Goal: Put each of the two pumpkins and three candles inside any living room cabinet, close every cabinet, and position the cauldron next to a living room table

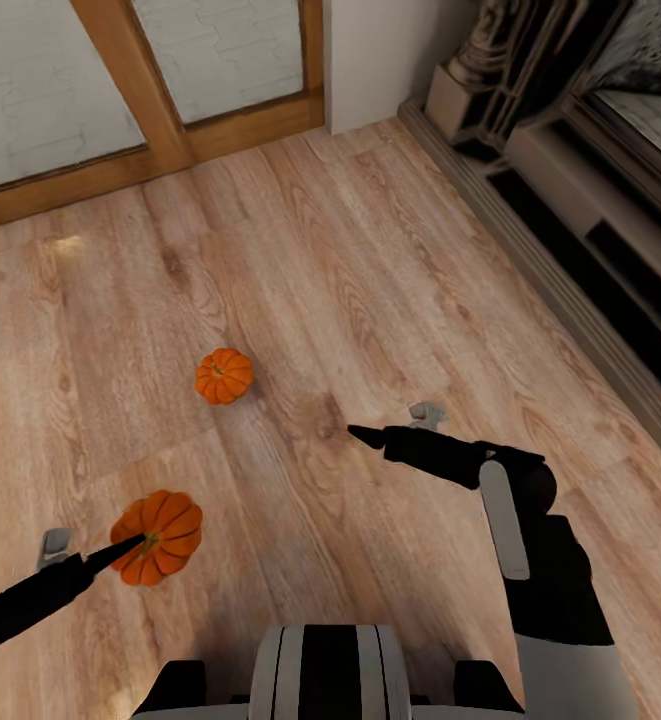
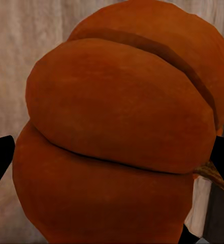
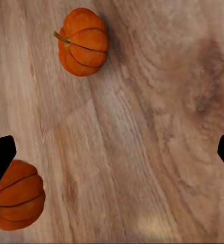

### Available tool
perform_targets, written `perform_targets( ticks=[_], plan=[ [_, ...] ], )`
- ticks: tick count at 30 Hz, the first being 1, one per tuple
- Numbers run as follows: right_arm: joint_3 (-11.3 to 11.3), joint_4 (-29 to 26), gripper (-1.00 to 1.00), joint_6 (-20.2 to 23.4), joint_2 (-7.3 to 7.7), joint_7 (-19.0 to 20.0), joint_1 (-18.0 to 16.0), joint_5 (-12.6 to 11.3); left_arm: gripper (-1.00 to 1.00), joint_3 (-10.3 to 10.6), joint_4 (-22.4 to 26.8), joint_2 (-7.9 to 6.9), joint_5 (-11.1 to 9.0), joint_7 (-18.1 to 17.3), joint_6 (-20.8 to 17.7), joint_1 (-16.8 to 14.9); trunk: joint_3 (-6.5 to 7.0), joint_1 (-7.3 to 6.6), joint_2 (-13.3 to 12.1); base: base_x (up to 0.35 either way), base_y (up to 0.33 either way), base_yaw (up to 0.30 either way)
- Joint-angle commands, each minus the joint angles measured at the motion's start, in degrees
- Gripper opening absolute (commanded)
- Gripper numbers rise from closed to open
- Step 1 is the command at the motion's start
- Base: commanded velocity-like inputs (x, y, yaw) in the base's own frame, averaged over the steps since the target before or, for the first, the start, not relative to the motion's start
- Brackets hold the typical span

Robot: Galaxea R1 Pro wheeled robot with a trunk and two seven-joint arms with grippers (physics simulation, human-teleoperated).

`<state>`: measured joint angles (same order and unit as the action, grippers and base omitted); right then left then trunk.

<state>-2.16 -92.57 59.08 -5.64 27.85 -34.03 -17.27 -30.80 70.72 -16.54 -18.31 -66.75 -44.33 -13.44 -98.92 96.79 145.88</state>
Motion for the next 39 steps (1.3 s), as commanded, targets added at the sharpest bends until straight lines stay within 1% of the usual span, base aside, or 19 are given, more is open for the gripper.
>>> perform_targets(
  ticks=[1, 2, 3, 4, 6, 7, 11, 16, 18, 20, 21, 23, 26, 30, 32, 34, 39],
  plan=[
    [-0.7, 0.0, 1.00, 0.8, -0.04, 0.5, -0.1, -0.6, -1.00, -1.2, 1.9, 0.87, 0.0, -0.1, -0.7, 1.0, -0.02, -0.01, 0.0, 0.000, 0.000, 0.261],
    [-1.1, 0.0, 1.00, 0.9, -0.03, 0.5, -0.1, -1.4, -1.00, -2.3, 3.6, 1.63, 0.0, -0.1, -1.0, 1.9, -0.02, -0.01, 0.0, 0.000, 0.000, 0.266],
    [-1.7, 0.2, 1.00, 0.9, -0.03, 0.4, -0.4, -2.5, -1.00, -4.2, 6.6, 2.81, -0.1, -0.1, -1.8, 3.4, -0.02, -0.01, 0.0, 0.000, 0.000, 0.275],
    [-2.0, 0.4, 1.00, 0.9, -0.06, 0.4, -0.7, -2.9, -1.00, -4.9, 7.7, 3.25, -0.1, -0.1, -2.1, 4.1, -0.02, -0.01, 0.0, 0.000, 0.000, 0.278],
    [-2.7, 1.3, 1.00, 0.9, -0.11, 0.3, -1.4, -3.5, -1.00, -6.0, 9.4, 3.92, -0.1, -0.1, -2.6, 5.1, -0.02, -0.01, 0.0, 0.000, 0.000, 0.281],
    [-3.8, 2.5, 1.00, 0.9, -0.16, 0.3, -2.1, -3.9, -1.00, -6.7, 10.5, 4.35, -0.1, -0.1, -2.9, 5.8, -0.02, -0.01, 0.0, 0.000, 0.000, 0.285],
    [-6.7, 5.0, 1.00, 0.9, -0.26, 0.2, -3.8, -4.6, -1.00, -7.6, 11.9, 4.92, -0.1, -0.1, -3.3, 6.8, -0.01, -0.01, 0.0, 0.000, 0.000, 0.288],
    [-7.7, 5.8, 1.00, 0.9, -0.30, 0.3, -4.4, -5.2, -1.00, -7.9, 12.2, 5.08, 0.0, -0.1, -3.4, 7.0, -0.01, -0.01, 0.0, 0.000, 0.000, 0.290],
    [-9.3, 6.6, 1.00, 0.9, -0.30, 0.3, -4.5, -7.0, -1.00, -7.9, 12.3, 5.14, 0.0, -0.1, -3.4, 7.1, -0.01, -0.01, 0.0, 0.000, 0.000, 0.291],
    [-11.5, 7.2, 1.00, 0.9, -0.28, 0.3, -4.5, -9.1, -1.00, -7.9, 12.3, 5.16, 0.0, 0.0, -3.4, 7.1, -0.01, -0.01, 0.0, 0.000, 0.000, 0.291],
    [-13.3, 7.8, 1.00, 0.9, -0.25, 0.3, -4.5, -10.7, -1.00, -7.9, 12.3, 5.20, 0.0, 0.0, -3.4, 7.1, -0.01, -0.01, 0.0, 0.000, 0.000, 0.292],
    [-14.9, 8.3, 1.00, 0.9, -0.21, 0.3, -4.5, -12.2, -1.00, -7.9, 12.3, 5.31, 0.0, 0.0, -3.4, 7.1, -0.01, -0.01, 0.0, 0.000, 0.000, 0.292],
    [-16.0, 8.6, 1.00, 0.9, -0.18, 0.3, -4.6, -13.1, -1.00, -7.9, 12.4, 5.51, -0.1, 0.1, -3.4, 7.1, -0.01, -0.01, 0.0, 0.000, 0.000, 0.292],
    [-16.7, 9.3, 1.00, 0.9, 0.07, 0.2, -4.6, -13.6, -1.00, -7.9, 12.4, 5.63, -0.1, 0.2, -3.4, 7.1, -0.01, -0.01, 0.0, 0.000, 0.000, 0.292],
    [-17.4, 9.5, 1.00, 0.9, 0.15, 0.2, -4.6, -13.7, -1.00, -7.9, 12.4, 5.68, -0.2, 0.1, -3.4, 7.1, -0.01, -0.01, 0.0, 0.000, 0.000, 0.292],
    [-18.6, 9.9, 1.00, 0.9, 0.12, 0.2, -4.6, -13.7, -1.00, -7.8, 12.5, 5.76, -0.3, 0.1, -3.4, 7.1, -0.01, -0.01, 0.0, 0.000, 0.000, 0.292],
    [-19.4, 10.2, 1.00, 0.9, 0.10, 0.2, -4.6, -13.7, -1.00, -7.8, 12.6, 6.11, -0.3, 0.2, -3.4, 7.1, -0.01, -0.01, 0.0, 0.000, 0.000, 0.292]
  ],
)
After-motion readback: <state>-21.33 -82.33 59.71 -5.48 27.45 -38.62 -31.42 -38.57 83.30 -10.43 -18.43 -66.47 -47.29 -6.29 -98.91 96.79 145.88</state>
